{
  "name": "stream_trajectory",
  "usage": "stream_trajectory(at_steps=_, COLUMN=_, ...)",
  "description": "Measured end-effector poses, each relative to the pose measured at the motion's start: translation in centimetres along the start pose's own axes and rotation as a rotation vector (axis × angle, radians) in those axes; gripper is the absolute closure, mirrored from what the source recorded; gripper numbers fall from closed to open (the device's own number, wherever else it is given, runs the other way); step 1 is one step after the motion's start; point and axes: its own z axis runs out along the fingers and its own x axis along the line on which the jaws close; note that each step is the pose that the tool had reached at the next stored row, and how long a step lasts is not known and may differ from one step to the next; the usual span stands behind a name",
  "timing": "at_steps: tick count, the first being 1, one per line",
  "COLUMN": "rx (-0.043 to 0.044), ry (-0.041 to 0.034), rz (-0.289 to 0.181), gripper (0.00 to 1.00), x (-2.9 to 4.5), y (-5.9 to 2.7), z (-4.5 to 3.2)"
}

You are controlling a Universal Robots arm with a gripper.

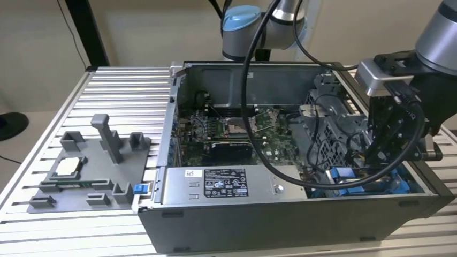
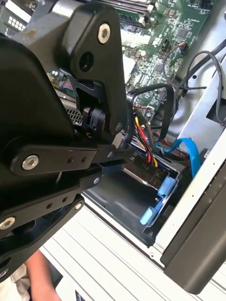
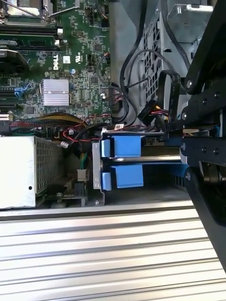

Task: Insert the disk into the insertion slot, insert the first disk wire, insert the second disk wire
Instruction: 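Insert the second disk wire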

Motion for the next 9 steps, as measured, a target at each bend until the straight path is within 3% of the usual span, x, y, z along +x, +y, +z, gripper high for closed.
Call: stream_trajectory(at_steps=9, rx=0.003, ry=-0.0003, rz=0.0, gripper=1.0, x=0.01, y=0.01, z=0.34)
